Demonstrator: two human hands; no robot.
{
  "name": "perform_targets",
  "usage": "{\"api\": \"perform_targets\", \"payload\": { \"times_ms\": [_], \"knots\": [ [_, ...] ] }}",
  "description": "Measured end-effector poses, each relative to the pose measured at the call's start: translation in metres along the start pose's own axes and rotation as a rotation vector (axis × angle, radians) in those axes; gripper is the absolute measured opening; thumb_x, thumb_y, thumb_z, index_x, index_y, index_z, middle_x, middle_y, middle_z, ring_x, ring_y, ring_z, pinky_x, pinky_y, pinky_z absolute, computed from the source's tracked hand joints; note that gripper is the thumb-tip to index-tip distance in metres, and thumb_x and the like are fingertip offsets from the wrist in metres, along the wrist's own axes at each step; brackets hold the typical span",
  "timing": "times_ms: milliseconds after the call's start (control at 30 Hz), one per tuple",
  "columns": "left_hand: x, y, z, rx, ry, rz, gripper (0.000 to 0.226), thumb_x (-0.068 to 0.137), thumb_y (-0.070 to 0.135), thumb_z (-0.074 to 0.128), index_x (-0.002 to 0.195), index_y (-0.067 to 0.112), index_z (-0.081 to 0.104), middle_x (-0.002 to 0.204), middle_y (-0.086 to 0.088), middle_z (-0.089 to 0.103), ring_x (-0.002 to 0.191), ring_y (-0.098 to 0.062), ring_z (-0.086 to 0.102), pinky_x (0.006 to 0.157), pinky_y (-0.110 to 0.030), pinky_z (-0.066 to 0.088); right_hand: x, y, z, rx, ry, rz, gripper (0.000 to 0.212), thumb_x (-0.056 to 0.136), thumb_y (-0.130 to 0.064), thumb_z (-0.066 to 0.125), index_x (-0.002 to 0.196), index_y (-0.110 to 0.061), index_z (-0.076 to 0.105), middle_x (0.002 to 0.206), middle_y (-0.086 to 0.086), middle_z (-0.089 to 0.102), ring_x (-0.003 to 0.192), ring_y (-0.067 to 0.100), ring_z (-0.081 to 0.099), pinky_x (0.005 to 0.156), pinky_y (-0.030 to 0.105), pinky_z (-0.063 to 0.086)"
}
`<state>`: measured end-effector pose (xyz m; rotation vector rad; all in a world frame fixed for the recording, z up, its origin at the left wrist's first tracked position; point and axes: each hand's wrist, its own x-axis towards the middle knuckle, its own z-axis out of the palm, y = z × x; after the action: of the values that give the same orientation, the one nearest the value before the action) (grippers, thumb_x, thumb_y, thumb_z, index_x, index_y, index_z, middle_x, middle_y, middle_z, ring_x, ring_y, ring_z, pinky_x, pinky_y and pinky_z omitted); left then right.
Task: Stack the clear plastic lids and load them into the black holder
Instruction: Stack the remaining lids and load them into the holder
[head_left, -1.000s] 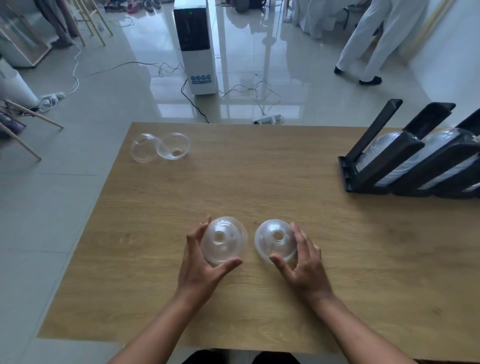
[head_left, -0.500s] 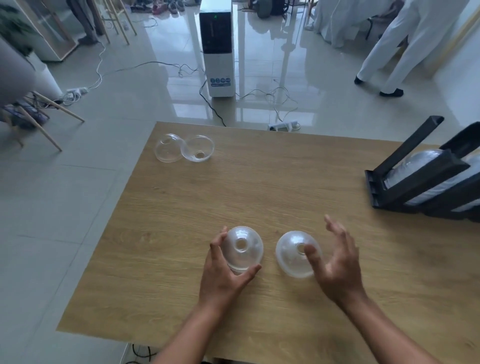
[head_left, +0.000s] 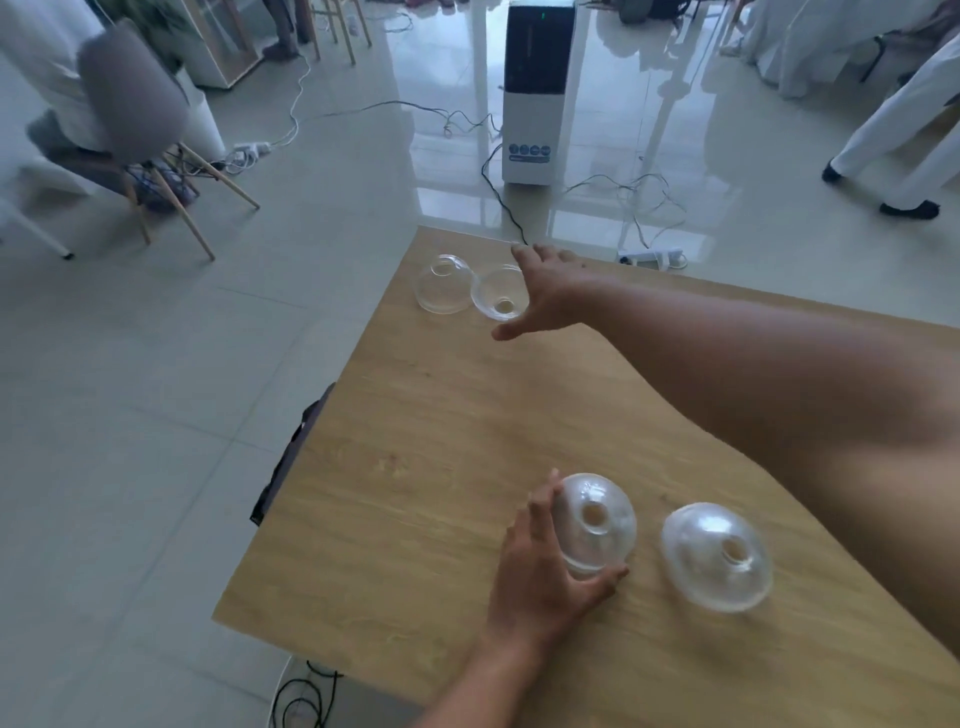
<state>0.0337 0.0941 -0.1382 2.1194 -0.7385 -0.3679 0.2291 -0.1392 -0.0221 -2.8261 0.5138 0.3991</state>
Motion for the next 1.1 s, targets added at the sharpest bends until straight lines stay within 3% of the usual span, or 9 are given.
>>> {"api": "perform_targets", "payload": {
  "times_ms": [200, 367, 533, 733, 800, 900, 1000, 1100],
  "knots": [
    [0.0, -0.002, 0.003, 0.022, -0.006, 0.014, 0.115, 0.065, 0.075, 0.076, 0.155, 0.025, 0.025, 0.154, 0.008, 0.043, 0.131, -0.017, 0.051, 0.106, -0.036, 0.047, 0.042, -0.01, 0.005, -0.141, -0.113, 0.013, 0.127, 0.068, -0.084, 0.071, 0.163, -0.042, -0.003, 0.173, 0.011, 0.008, 0.156, 0.04, 0.012, 0.122, 0.063, 0.018],
    [0.0, 0.0, 0.005, 0.035, 0.02, 0.02, 0.112, 0.064, 0.069, 0.079, 0.152, 0.017, 0.033, 0.153, 0.004, 0.046, 0.133, -0.019, 0.052, 0.108, -0.042, 0.047, 0.043, -0.009, 0.006, -0.043, -0.104, 0.01, 0.113, 0.072, -0.066, 0.082, 0.161, -0.045, 0.015, 0.157, 0.009, 0.035, 0.136, 0.038, 0.046, 0.105, 0.053, 0.045],
    [0.0, 0.001, 0.005, 0.032, 0.024, -0.011, 0.112, 0.062, 0.067, 0.082, 0.151, 0.015, 0.038, 0.152, 0.004, 0.046, 0.132, -0.021, 0.052, 0.108, -0.041, 0.046, 0.019, 0.001, -0.006, 0.067, -0.106, 0.011, 0.12, 0.066, -0.057, 0.086, 0.159, -0.049, 0.011, 0.153, 0.014, 0.031, 0.127, 0.04, 0.05, 0.098, 0.047, 0.049],
    [0.0, 0.003, 0.004, 0.048, 0.052, -0.036, 0.116, 0.059, 0.071, 0.082, 0.152, 0.024, 0.031, 0.139, 0.0, 0.055, 0.12, -0.024, 0.059, 0.099, -0.044, 0.051, -0.06, 0.026, -0.034, 0.166, -0.037, -0.011, 0.104, 0.064, -0.06, 0.078, 0.154, -0.046, 0.03, 0.139, 0.005, 0.033, 0.102, 0.027, 0.053, 0.078, 0.035, 0.045],
    [0.0, 0.003, 0.004, 0.042, 0.048, -0.039, 0.115, 0.059, 0.074, 0.08, 0.151, 0.028, 0.029, 0.135, -0.001, 0.057, 0.116, -0.023, 0.059, 0.097, -0.043, 0.053, -0.097, 0.038, -0.037, 0.207, -0.005, -0.006, 0.101, 0.06, -0.066, 0.075, 0.15, -0.043, 0.035, 0.129, -0.001, 0.035, 0.105, 0.024, 0.051, 0.079, 0.036, 0.044],
    [0.0, 0.002, 0.005, 0.02, 0.049, -0.037, 0.113, 0.058, 0.074, 0.08, 0.149, 0.03, 0.03, 0.137, 0.001, 0.055, 0.118, -0.022, 0.058, 0.099, -0.043, 0.051, -0.156, 0.059, -0.03, 0.359, 0.078, 0.0, 0.095, 0.061, -0.066, 0.075, 0.143, -0.036, 0.039, 0.13, 0.0, 0.047, 0.115, 0.022, 0.054, 0.09, 0.038, 0.049],
    [0.0, 0.001, 0.005, -0.006, 0.039, -0.039, 0.113, 0.056, 0.072, 0.083, 0.148, 0.033, 0.031, 0.14, 0.004, 0.053, 0.122, -0.022, 0.056, 0.1, -0.044, 0.05, -0.217, 0.081, -0.008, 0.487, 0.202, 0.057, 0.088, 0.064, -0.065, 0.08, 0.136, -0.032, 0.042, 0.118, -0.005, 0.056, 0.101, 0.011, 0.061, 0.081, 0.029, 0.05],
    [0.0, 0.0, 0.006, -0.042, 0.036, -0.033, 0.112, 0.054, 0.063, 0.09, 0.145, 0.034, 0.032, 0.139, 0.007, 0.052, 0.122, -0.021, 0.055, 0.1, -0.043, 0.05, -0.267, 0.096, 0.024, 0.618, 0.318, 0.166, 0.085, 0.064, -0.074, 0.075, 0.131, -0.034, 0.042, 0.114, -0.008, 0.061, 0.105, 0.013, 0.06, 0.093, 0.04, 0.052]
  ]
}}
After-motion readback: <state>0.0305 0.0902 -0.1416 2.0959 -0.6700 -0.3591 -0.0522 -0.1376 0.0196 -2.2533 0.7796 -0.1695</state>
